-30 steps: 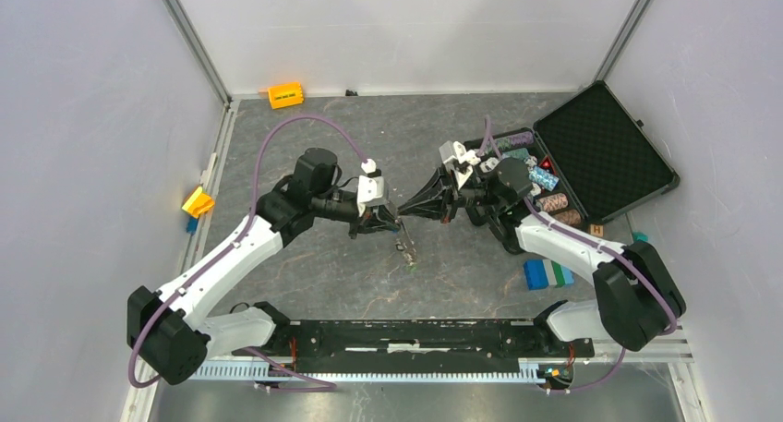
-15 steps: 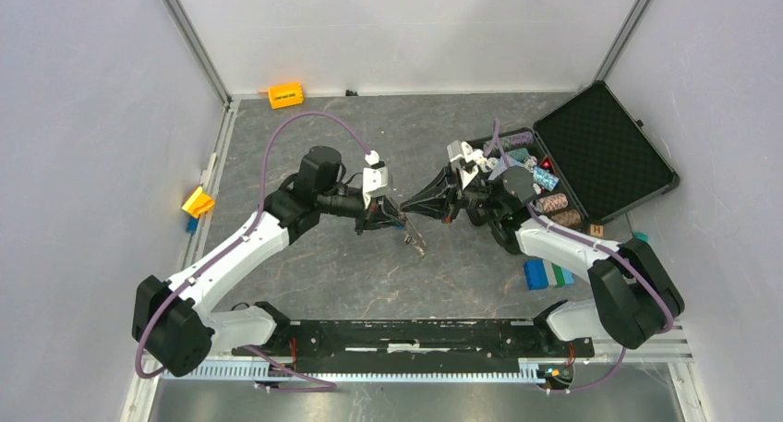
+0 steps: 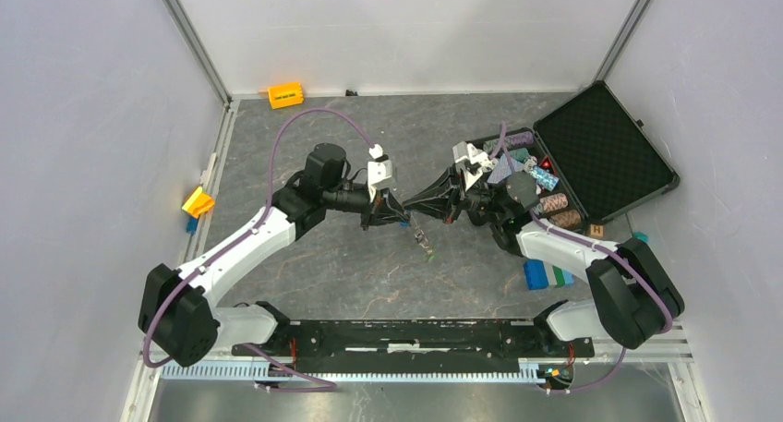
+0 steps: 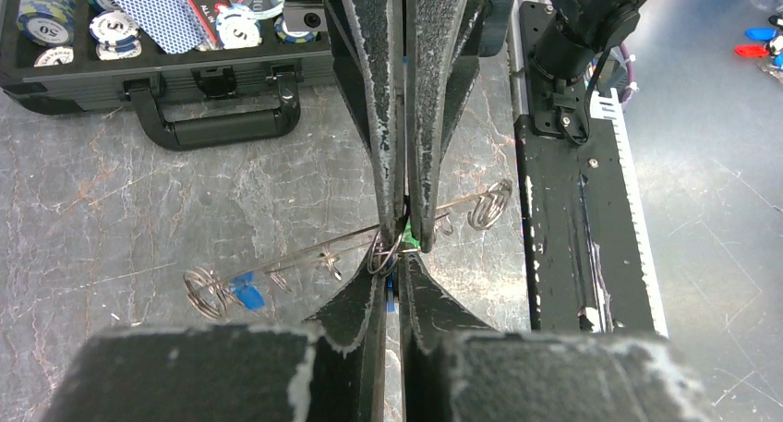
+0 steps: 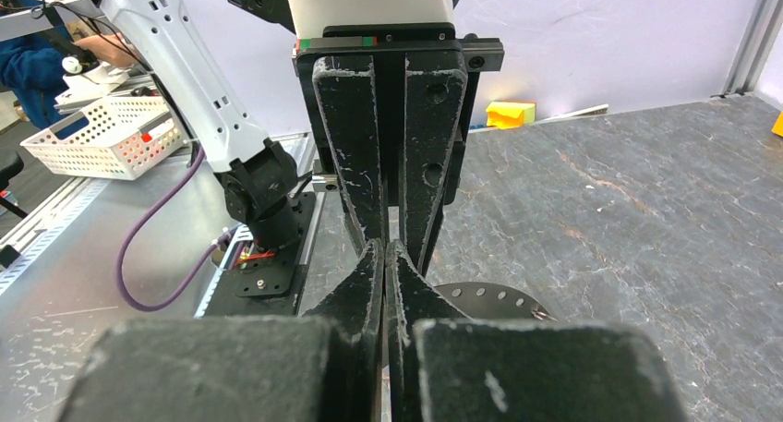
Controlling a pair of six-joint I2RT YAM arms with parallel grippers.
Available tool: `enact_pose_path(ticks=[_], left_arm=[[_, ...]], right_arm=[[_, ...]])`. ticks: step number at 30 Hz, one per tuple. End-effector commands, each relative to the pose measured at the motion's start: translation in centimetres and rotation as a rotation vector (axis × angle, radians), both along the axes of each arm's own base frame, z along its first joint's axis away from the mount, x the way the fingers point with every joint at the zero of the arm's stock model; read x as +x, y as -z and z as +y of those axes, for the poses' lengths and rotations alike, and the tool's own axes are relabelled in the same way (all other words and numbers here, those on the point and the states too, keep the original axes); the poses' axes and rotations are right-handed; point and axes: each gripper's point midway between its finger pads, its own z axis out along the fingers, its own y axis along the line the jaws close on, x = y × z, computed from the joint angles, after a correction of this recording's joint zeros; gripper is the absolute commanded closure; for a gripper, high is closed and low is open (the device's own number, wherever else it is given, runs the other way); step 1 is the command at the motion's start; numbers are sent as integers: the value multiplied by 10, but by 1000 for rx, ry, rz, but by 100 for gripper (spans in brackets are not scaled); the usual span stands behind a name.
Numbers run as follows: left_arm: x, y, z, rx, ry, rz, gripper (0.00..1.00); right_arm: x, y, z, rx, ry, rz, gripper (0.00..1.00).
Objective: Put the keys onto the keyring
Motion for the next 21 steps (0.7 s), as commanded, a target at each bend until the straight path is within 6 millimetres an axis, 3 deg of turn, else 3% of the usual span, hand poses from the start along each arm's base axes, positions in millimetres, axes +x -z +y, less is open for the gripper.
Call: enact_pose_path(ticks=[1,6,16,21], left_arm=[[3,-16,-12,-66,23,-36,94],[1,-15,-9,-53,25,-57,85],[5,-20,21,76,-50,-227,53],[5,-28,32,115,-54,-288,48]], right_arm=[[-6,-12,0,42,-9,-58,100],[-7,-10,0,32,-9,-66,100],[-7,-4,-1,-7,-20,-92,100],[-9,-3,-1,-17,-40,-100,100]])
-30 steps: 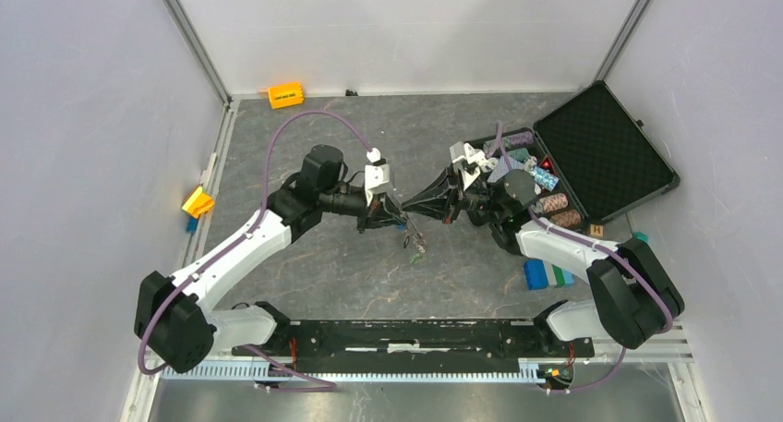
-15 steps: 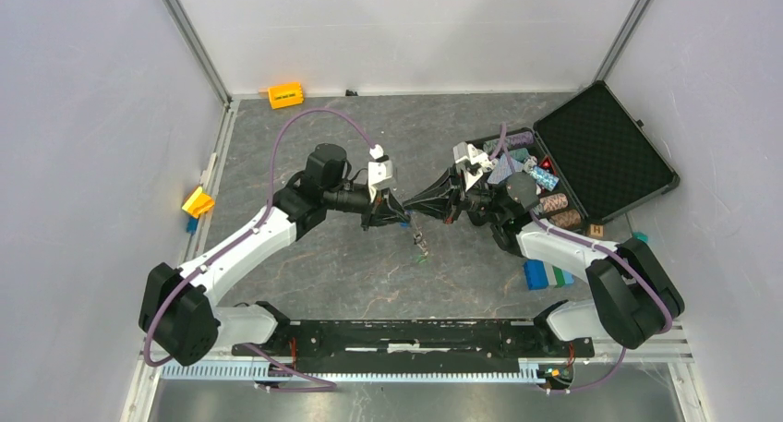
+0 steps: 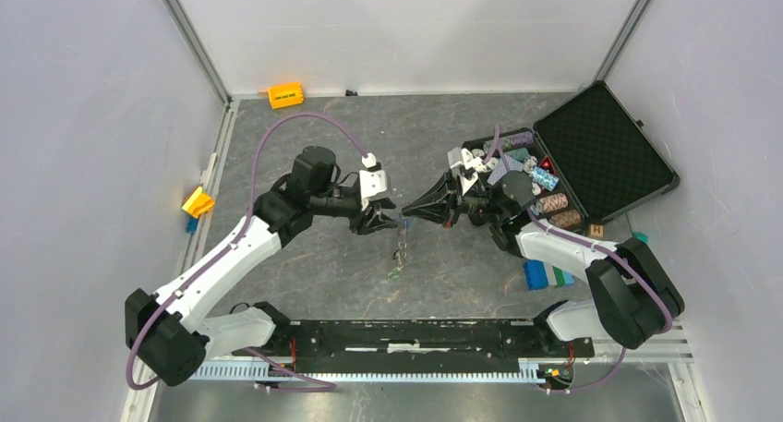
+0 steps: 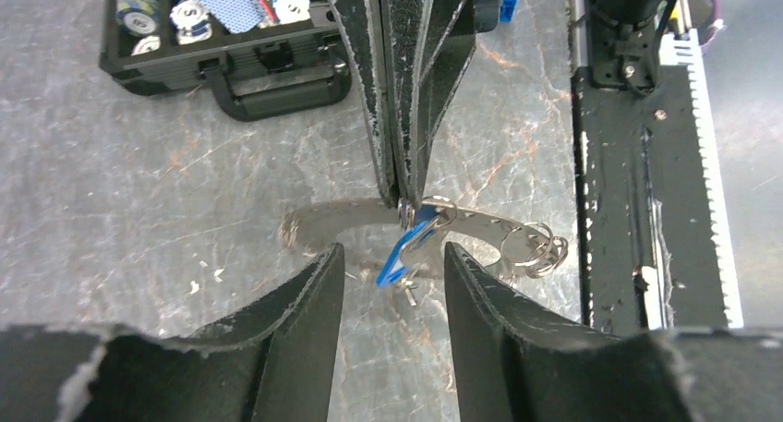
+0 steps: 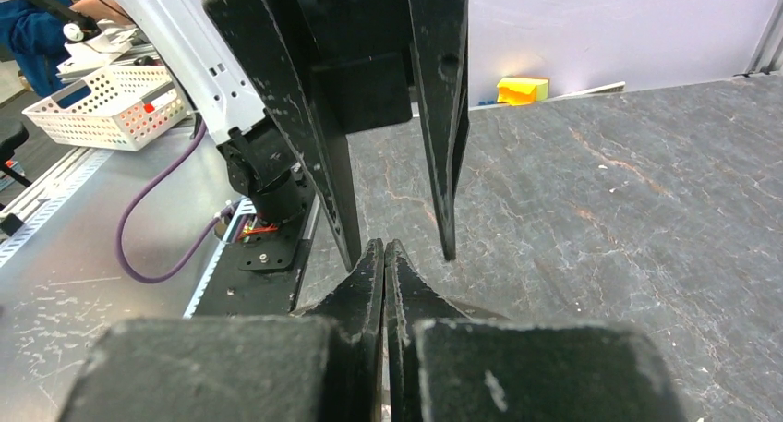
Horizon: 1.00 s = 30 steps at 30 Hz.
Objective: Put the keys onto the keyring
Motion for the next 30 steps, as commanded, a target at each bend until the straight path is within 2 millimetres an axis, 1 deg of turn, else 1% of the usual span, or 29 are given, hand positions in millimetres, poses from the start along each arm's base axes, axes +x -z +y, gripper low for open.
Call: enact_pose_path(ticks=[1,5,7,9,13,18,21,27,30], left_arm=[[4,-22,10,26,11,-137,48],[-5,-27,3,-5,85,-136,51],[-8,-27,-1,-21,119,-128,54],[-8,-27,-4,-29,140,-121,59],[-8,-27,-9,-45,158,-107,65],[-9,-24,-12,-59,168,-81,66],[-9,-26,-15,-82,167,-73,69],[-10,-26,-18,-91,179,-51,81],[-10,-24,-17,-88,176,-47,84]], right_arm=[[-8,-18,-1,30,-30,-90,100],[-11,-22,-1,41,-42,-92,100],[-12,-23,-1,45,-51,-92,100],[-13,-25,-1,50,-53,-91,100],[-13,-25,-2,50,-54,-92,100],[-14,-26,-2,58,-59,-89,100],[-14,-25,-1,58,-58,-88,100],[-14,-26,-1,59,-57,-87,100],[-14,-27,-2,61,-57,-89,100]])
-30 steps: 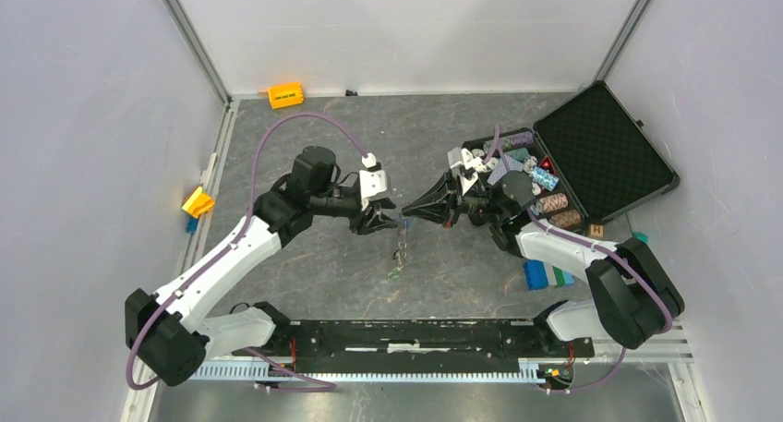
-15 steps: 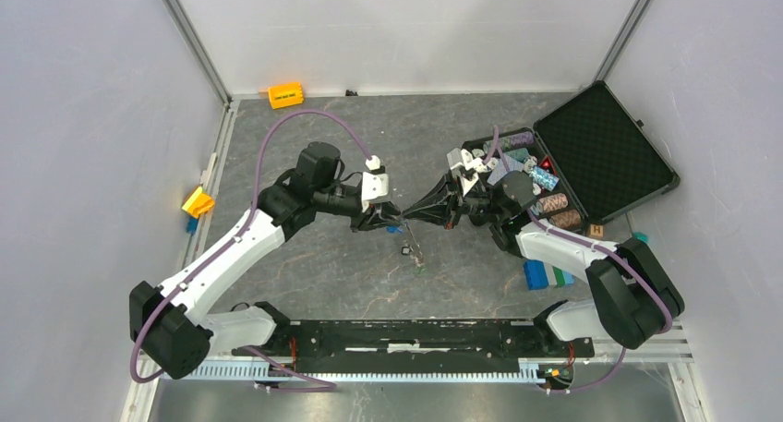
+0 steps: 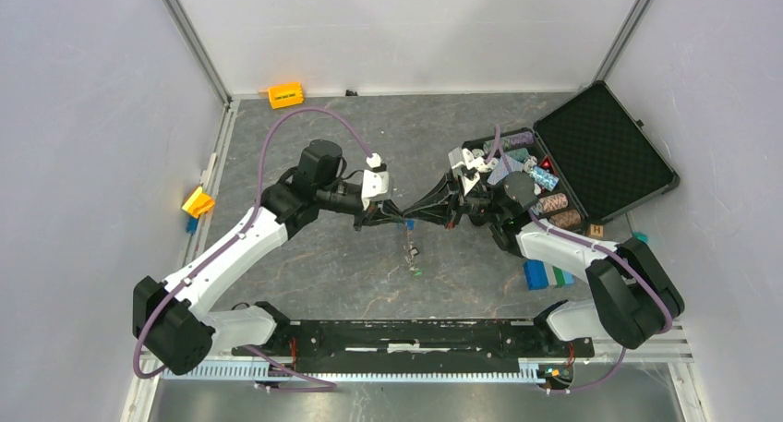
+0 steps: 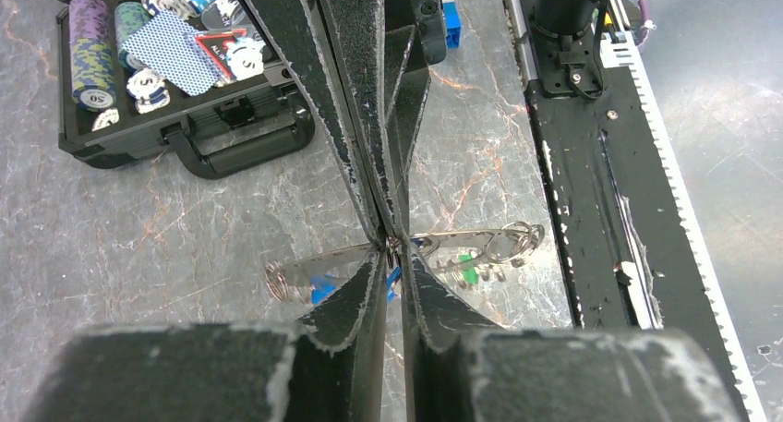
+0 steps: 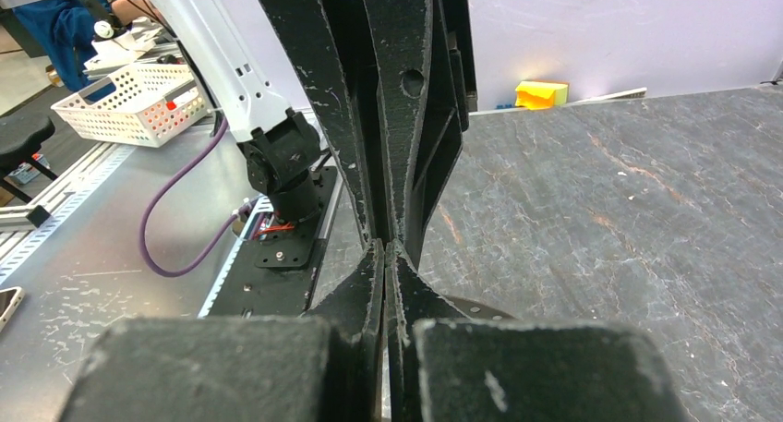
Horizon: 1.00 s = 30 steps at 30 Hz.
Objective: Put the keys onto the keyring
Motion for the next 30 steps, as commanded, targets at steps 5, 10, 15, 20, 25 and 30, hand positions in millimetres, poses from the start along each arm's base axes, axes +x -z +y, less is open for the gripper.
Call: enact_pose_path(ticks=[5,10,15,20,25,30], left_arm=[[-5,-9,-2,-40,20,-10,98],[-2,-15,3,-38,-30,-14,98],[6,-20,11,44,-93,-18,98],[5,-20,16,67,-105,-24,98],[7,-17,16,77,-114,-24,98],[7,-12,13,111,-114,-19,98]], right_arm=[[-5,-23,-1,56,-7,-90,100],[2,-14,1,21,16,-101,100],[11,4,2,-58,37,-134,100],[12,11,2,-89,40,-151,97],[11,13,3,-100,34,-154,93],[10,14,5,-122,24,-166,85]])
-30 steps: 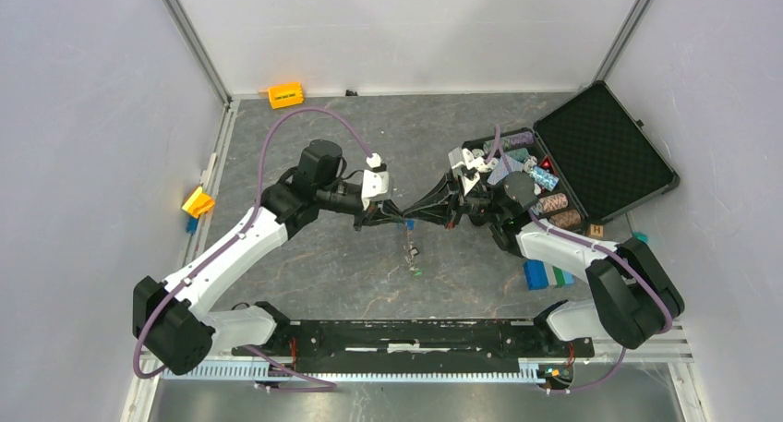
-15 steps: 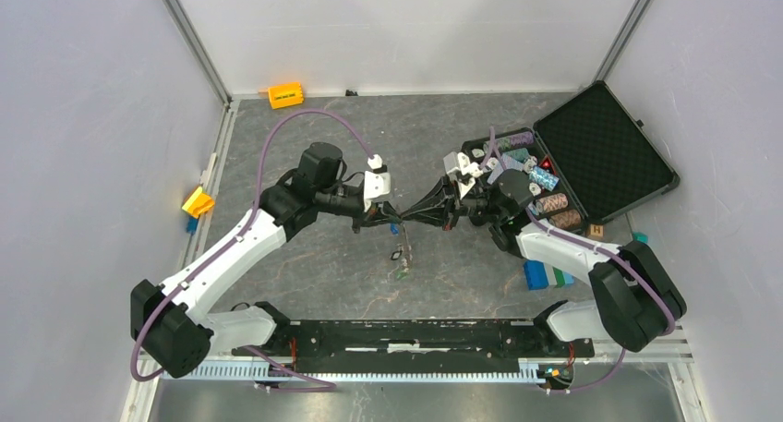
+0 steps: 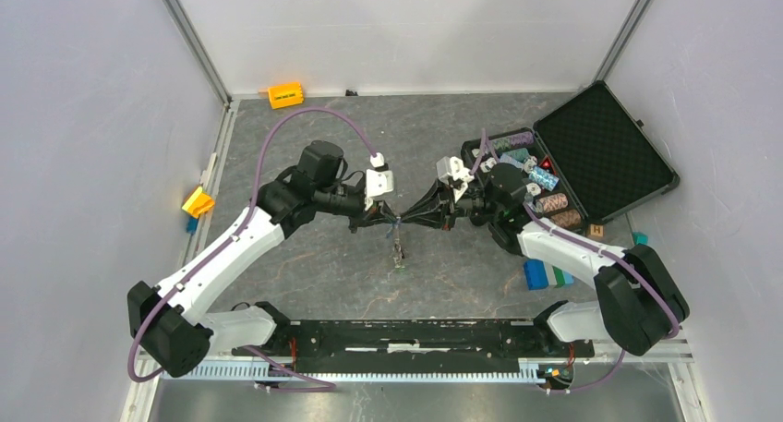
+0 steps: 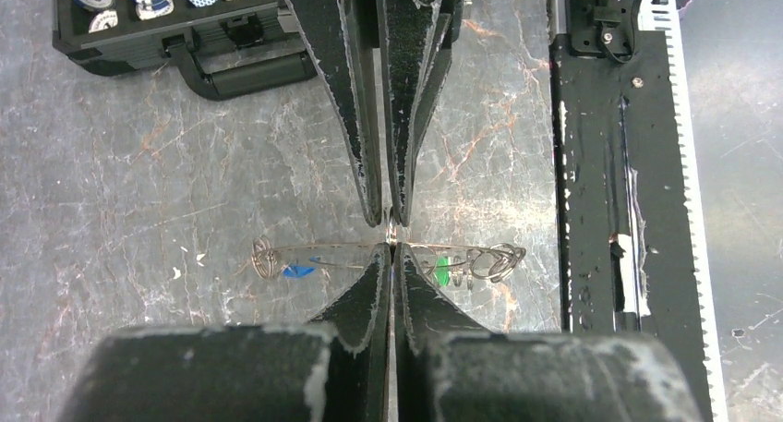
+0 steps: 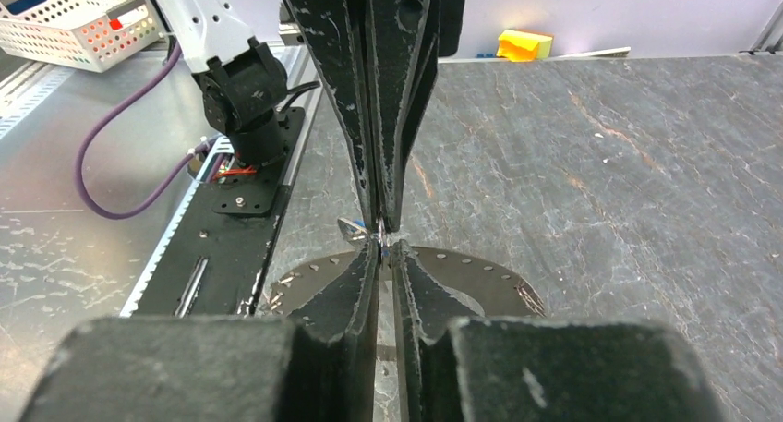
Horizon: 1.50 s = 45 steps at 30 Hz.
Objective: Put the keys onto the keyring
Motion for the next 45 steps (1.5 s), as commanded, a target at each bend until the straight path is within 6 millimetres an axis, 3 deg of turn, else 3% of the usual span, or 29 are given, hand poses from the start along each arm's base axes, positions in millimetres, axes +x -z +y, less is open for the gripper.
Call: enact_pose_path(ticks=[1,16,29,40,45], left_arm=[[5,-20,-4,-9,10,-65,98],[1,-10,-10,22,28,-54,98],[2,-9,-11,26,24,-51,98],[0,-3,-12,49,29,-43,98],[0,0,-12,58,29,-42,98]], right_arm=[[3,-9,2,-11,3,-52,84],[-2,-12,7,-15,-24,-53,77],[0,-1,14,-55,-16,-49,88],[1,0,16,-69,-13,-61,88],[4,3,18,-93,1,-70,100]])
